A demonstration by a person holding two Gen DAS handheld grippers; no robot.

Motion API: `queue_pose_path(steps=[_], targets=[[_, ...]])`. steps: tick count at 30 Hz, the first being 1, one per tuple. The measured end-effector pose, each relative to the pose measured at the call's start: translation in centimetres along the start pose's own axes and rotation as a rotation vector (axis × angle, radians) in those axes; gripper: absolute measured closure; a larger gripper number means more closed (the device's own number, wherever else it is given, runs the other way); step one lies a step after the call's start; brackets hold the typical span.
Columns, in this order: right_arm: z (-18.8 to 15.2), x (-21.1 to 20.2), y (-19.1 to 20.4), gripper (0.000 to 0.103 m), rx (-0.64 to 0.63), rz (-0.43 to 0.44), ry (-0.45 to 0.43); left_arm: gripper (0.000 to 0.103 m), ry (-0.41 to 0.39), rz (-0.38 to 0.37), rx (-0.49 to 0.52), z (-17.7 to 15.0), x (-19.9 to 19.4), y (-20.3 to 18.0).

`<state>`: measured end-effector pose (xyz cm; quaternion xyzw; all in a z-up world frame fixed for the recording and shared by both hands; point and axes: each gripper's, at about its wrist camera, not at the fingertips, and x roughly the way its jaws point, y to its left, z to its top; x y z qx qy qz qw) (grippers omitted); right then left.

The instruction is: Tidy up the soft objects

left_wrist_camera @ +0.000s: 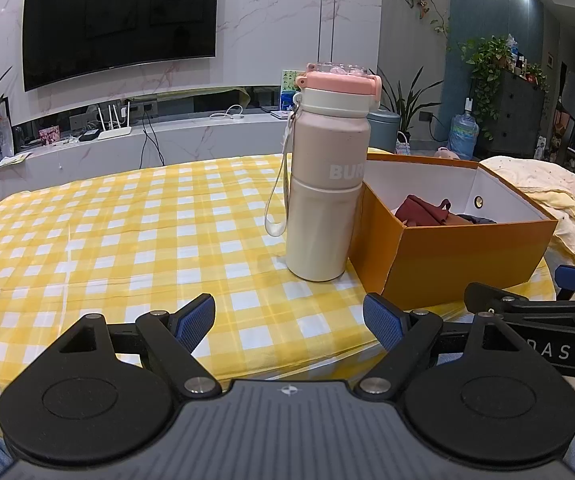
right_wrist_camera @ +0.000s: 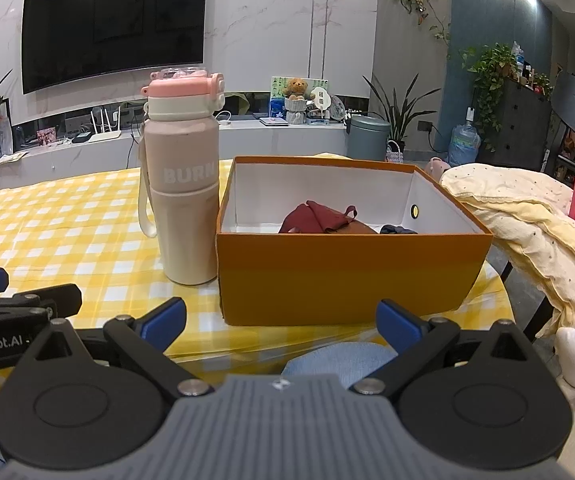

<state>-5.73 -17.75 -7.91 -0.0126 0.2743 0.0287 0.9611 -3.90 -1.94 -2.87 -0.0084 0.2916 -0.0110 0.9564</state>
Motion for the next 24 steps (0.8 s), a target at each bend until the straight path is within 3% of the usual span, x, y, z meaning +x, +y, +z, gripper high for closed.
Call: queue_pose_path(steps=[24], targets=[[-0.08, 0.05, 0.09, 0.004, -0.009, 0.006, 0.010, 0.005, -0.012, -0.008, 0.000, 0.01, -0.42, 0.01]])
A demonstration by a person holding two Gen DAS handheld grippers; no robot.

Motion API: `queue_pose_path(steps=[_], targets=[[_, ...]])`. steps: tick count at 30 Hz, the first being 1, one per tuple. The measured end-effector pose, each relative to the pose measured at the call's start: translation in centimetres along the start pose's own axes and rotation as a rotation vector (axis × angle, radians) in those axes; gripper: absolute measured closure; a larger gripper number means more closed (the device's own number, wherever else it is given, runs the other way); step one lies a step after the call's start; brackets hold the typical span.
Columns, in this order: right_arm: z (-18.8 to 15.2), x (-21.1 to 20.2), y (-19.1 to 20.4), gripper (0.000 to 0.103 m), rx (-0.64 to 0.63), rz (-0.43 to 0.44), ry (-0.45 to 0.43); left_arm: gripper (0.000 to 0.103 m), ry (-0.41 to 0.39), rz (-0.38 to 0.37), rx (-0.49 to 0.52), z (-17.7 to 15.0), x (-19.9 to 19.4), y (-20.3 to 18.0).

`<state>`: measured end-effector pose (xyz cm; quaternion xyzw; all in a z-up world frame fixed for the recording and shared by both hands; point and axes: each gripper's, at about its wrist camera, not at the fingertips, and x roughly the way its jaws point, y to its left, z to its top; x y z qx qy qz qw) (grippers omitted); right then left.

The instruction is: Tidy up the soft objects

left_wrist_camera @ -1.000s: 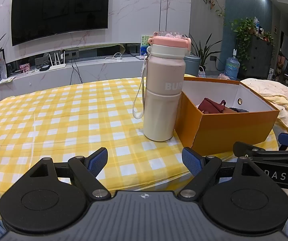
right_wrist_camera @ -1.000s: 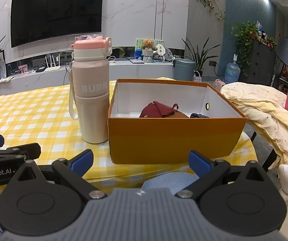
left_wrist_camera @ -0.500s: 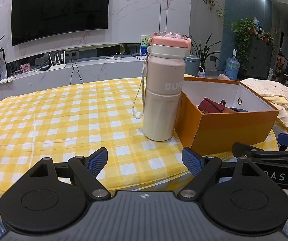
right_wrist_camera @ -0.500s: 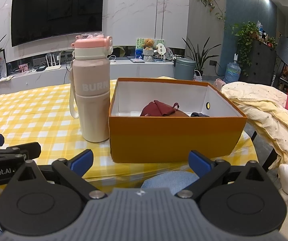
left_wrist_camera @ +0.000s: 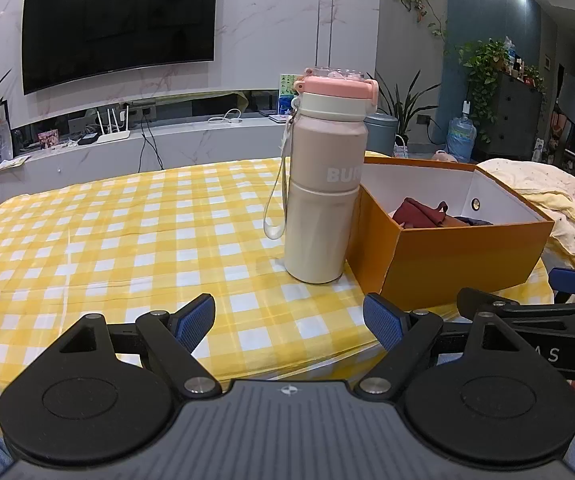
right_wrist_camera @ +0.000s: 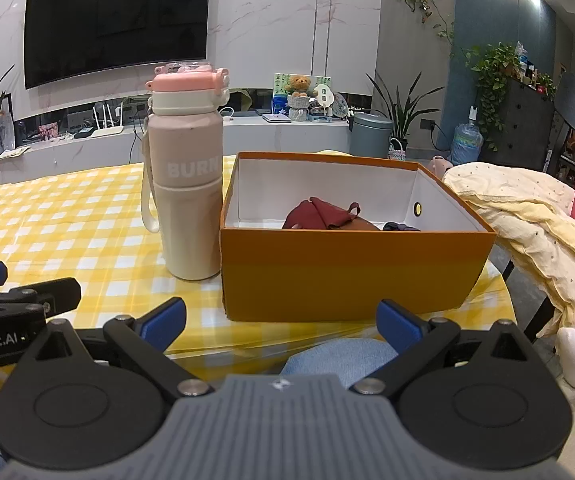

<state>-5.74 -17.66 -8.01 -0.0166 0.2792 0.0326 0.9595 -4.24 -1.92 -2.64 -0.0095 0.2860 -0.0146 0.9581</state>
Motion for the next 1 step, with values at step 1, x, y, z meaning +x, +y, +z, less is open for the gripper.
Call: queue_pose_path(steps=[1], targets=[[-0.02, -0.03, 0.03, 0.004, -0.002, 0.000, 0.000, 0.005, -0.001, 0.000, -0.001, -0.01, -0.02, 0.03]])
